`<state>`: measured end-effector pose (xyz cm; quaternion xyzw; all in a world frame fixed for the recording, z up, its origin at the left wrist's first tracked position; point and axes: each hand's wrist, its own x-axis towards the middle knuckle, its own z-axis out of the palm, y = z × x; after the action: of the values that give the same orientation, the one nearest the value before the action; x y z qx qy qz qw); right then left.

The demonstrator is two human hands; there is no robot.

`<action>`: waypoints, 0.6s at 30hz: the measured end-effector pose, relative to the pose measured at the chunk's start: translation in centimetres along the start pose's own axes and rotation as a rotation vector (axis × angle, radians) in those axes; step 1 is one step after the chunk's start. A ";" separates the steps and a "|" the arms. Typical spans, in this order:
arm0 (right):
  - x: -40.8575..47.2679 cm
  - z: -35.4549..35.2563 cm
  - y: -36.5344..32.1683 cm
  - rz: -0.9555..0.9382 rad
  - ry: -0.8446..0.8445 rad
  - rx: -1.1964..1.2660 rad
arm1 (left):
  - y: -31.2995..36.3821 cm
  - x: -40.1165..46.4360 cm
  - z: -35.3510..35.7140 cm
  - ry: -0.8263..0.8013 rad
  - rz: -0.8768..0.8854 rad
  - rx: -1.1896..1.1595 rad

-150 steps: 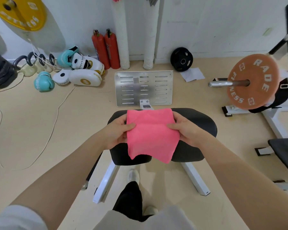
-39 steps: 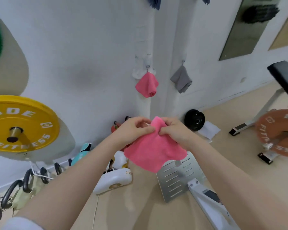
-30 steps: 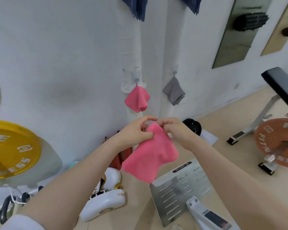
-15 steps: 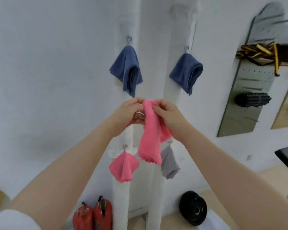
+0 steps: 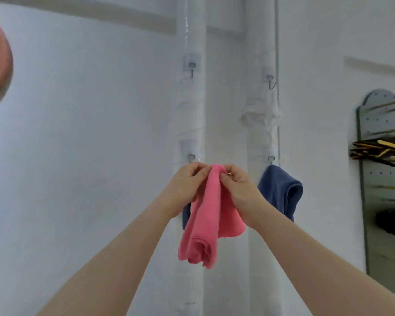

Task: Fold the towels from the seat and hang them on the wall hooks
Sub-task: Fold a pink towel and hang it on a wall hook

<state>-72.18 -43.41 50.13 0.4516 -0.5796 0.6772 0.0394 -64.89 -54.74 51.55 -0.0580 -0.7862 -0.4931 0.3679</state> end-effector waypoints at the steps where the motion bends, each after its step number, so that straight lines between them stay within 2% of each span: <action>1: 1.1 -0.1 -0.2 -0.009 -0.004 0.011 | 0.2 0.9 -0.2 0.002 0.016 0.005; 4: 4.5 -0.3 -1.0 -0.068 -0.032 0.059 | 0.6 3.8 -1.1 0.000 0.094 0.002; 6: 6.8 0.0 -1.5 -0.131 -0.026 0.036 | 0.6 6.1 -2.1 0.053 0.179 0.050; 8: 9.5 0.3 -1.9 -0.182 0.002 -0.005 | 0.6 8.6 -3.3 0.123 0.256 0.077; 18: 25.8 2.0 -5.5 -0.480 0.159 -0.202 | 2.3 24.2 -10.4 0.273 0.562 0.232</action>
<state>-83.06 -55.41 71.00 0.5150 -0.5158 0.6206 0.2890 -75.92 -68.66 71.14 -0.1636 -0.7337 -0.2828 0.5957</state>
